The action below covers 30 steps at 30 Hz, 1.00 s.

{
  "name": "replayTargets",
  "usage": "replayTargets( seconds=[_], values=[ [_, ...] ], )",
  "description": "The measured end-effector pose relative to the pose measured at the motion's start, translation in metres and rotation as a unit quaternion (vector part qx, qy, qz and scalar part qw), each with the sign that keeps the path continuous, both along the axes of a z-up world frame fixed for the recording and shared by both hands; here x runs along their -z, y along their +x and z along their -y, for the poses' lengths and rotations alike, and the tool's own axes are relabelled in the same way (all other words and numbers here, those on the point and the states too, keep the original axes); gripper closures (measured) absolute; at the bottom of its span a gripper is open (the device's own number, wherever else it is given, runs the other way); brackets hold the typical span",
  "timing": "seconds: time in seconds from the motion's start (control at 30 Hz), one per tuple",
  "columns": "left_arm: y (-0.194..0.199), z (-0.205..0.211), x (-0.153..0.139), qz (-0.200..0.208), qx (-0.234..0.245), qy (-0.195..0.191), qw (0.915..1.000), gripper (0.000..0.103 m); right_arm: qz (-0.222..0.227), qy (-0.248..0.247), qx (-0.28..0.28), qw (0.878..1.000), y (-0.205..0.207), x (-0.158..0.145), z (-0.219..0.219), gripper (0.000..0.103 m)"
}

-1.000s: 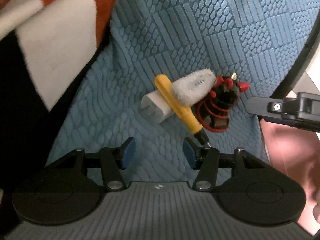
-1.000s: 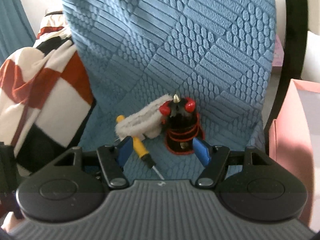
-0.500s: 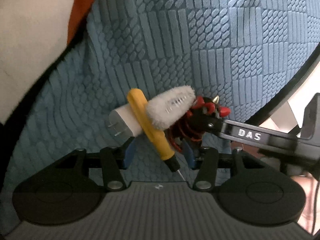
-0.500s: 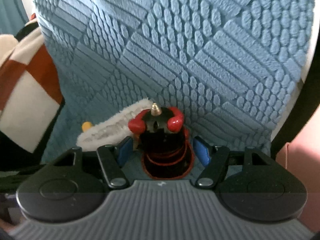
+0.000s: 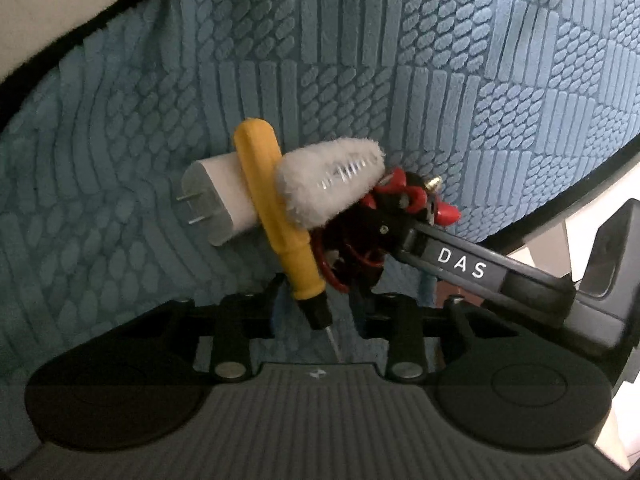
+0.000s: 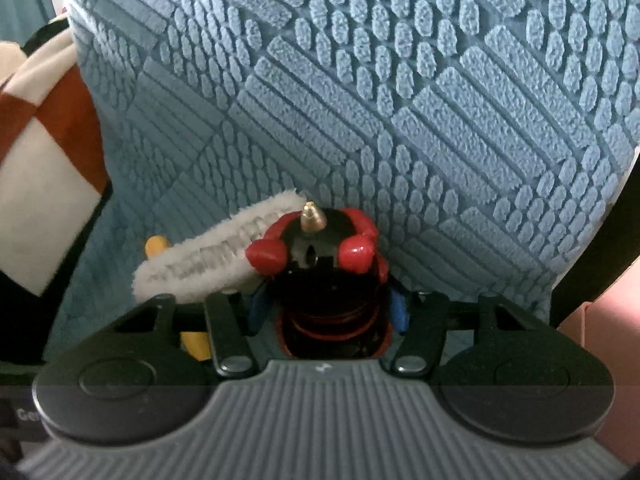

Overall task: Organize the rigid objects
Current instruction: 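Lift the figurine and screwdriver off the cushion toward the pink box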

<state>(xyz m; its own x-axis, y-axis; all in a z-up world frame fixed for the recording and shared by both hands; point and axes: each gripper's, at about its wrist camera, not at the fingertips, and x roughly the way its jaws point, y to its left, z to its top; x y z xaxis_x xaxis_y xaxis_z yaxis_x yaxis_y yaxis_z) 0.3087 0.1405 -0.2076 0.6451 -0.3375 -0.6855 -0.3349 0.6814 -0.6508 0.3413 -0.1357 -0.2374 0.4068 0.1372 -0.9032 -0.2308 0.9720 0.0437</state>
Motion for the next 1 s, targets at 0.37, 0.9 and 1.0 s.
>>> replayTargets(
  seconds=[0.37, 0.9, 1.0],
  values=[
    [-0.005, -0.003, -0.002, -0.025, -0.001, -0.018, 0.9995, 0.080, 0.002, -0.014, 0.011, 1.000, -0.016, -0.004, -0.003, 0.046],
    [-0.085, 0.000, -0.043, -0.043, -0.004, -0.050, 0.9978, 0.081, -0.039, -0.055, 0.020, 0.998, -0.095, -0.042, 0.008, 0.046],
    [-0.100, 0.002, -0.050, -0.051, -0.002, -0.044, 0.9977, 0.081, -0.047, -0.045, 0.023, 0.998, -0.108, -0.048, 0.007, 0.046]
  ],
)
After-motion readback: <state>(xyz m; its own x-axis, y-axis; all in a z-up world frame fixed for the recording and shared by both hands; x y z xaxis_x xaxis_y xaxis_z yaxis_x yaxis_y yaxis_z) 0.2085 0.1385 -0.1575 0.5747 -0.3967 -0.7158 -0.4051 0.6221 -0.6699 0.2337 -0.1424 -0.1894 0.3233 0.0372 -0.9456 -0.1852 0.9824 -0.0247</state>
